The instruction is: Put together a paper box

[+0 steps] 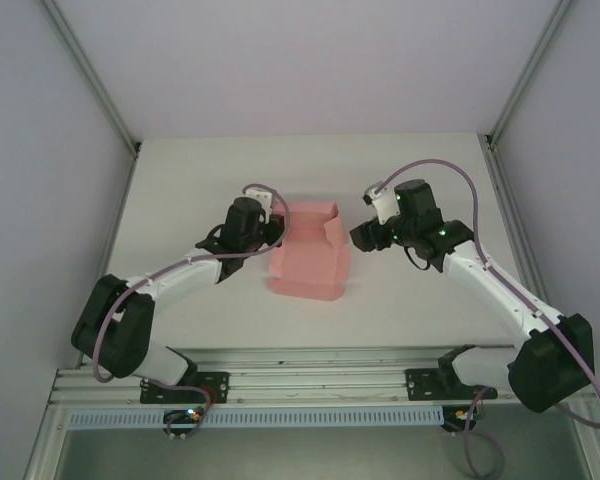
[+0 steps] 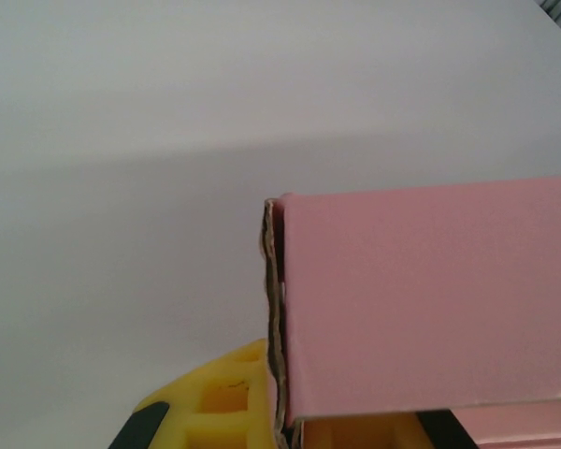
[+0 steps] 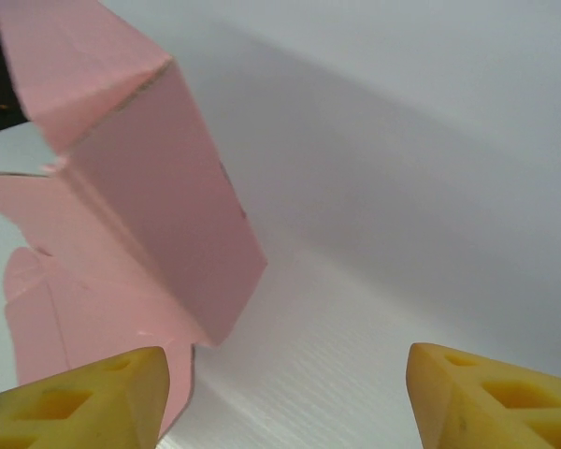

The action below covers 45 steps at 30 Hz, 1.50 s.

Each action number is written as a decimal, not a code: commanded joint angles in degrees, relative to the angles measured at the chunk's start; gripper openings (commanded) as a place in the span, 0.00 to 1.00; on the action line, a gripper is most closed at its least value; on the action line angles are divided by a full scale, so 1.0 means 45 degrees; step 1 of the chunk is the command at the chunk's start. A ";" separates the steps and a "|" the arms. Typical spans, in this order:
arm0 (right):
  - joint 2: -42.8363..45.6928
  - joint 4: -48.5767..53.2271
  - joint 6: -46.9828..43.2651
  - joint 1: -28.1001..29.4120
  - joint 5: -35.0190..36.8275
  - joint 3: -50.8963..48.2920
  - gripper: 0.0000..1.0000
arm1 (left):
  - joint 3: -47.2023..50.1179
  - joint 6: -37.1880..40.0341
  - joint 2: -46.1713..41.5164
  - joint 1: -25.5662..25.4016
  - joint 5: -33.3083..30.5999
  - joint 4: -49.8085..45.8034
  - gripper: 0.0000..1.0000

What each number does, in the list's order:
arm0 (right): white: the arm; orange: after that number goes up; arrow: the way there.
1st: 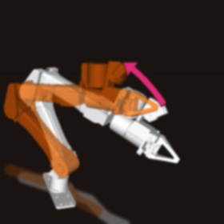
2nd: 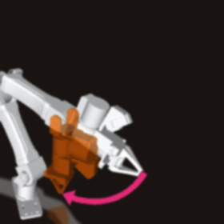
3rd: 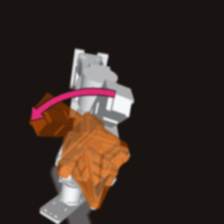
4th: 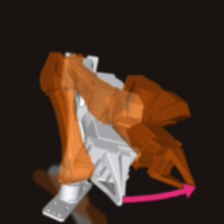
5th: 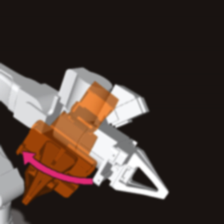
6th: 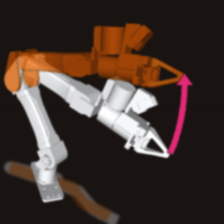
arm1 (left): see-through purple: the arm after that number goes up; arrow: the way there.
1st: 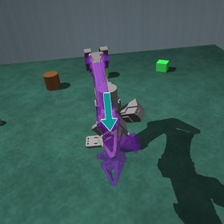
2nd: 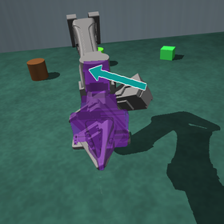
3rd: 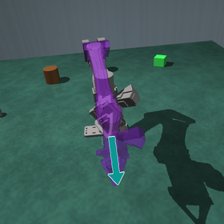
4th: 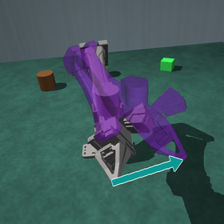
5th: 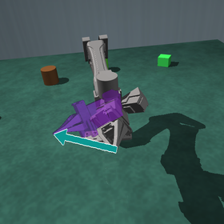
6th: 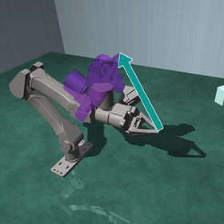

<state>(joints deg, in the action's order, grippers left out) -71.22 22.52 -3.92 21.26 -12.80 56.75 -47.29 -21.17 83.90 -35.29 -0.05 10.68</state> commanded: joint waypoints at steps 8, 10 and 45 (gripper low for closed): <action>-0.1866 0.0255 -0.0905 0.0065 -0.2517 0.1440 0.59 | -0.0356 0.0297 -0.0516 -0.0224 0.0054 0.0079 0.00; -0.2392 0.0118 -0.0873 0.0138 -0.2681 0.1726 0.59 | -0.0387 0.0280 -0.0466 -0.0239 0.0032 0.0069 0.00; -0.5798 -0.1335 0.3873 0.1037 1.6118 0.2563 0.06 | -0.4968 -0.4568 0.2106 -0.0688 -0.8218 -1.0806 0.00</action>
<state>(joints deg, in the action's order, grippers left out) -100.09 13.10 13.26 33.91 36.71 72.05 -70.94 -38.37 95.42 -43.38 -19.42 -18.28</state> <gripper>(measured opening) 0.067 0.057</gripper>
